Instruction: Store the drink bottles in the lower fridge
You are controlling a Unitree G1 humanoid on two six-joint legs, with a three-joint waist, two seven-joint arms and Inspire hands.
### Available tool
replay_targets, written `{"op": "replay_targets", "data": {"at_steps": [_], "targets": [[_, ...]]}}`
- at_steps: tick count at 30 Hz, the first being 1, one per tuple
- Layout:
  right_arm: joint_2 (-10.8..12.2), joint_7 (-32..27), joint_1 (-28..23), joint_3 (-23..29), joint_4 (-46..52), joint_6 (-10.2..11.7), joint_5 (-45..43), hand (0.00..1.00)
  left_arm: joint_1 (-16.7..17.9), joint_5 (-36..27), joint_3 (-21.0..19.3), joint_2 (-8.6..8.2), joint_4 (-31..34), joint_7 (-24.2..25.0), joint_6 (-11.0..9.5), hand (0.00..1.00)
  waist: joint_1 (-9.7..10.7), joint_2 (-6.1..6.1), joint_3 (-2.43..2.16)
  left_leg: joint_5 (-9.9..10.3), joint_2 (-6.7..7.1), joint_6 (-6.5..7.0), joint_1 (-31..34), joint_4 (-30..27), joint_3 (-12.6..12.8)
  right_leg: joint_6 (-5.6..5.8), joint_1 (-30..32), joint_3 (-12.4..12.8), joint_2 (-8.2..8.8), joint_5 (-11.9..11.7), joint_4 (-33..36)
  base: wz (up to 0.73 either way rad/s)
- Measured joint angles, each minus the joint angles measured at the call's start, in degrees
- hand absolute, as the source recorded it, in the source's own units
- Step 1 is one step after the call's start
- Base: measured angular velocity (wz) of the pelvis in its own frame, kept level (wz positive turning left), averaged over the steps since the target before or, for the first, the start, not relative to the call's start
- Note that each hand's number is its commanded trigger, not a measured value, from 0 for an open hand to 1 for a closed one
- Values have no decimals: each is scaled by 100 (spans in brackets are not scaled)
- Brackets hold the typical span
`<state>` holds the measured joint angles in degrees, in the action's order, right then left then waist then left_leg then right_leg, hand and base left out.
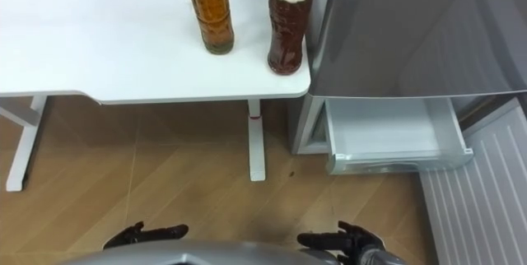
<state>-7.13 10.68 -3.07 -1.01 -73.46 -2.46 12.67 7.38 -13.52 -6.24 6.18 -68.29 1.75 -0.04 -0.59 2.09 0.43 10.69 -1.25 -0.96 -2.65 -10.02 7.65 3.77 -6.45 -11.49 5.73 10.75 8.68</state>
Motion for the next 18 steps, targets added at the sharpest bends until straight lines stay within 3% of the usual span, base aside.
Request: {"op": "replay_targets", "data": {"at_steps": [8, 14, 18], "targets": [[1, -76, -5, 1, -7, -12, 0, 0, 10, -58, -269, -31, -23, -504, 33, 0, -50, 5, -28, 0, 1, 0, -45, -8, -4, 0, -54, -2, -1, 0, -3, 0], [0, -134, 2, 5, 0, -7, -175, 0, 94, -200, -402, -30, -21, -1016, 47, 0, -98, -23, -15, 1, 4, -2, -71, -8, -66, 0, -115, -82, -1, 0, -7, 4], [-18, -130, -21, 14, -8, -8, -176, 0, 221, -378, -867, -25, 17, -1267, 57, 0, -155, -57, -12, 9, 4, -10, -106, -25, -117, 0, -164, -118, -2, 0, -12, 3]]}}
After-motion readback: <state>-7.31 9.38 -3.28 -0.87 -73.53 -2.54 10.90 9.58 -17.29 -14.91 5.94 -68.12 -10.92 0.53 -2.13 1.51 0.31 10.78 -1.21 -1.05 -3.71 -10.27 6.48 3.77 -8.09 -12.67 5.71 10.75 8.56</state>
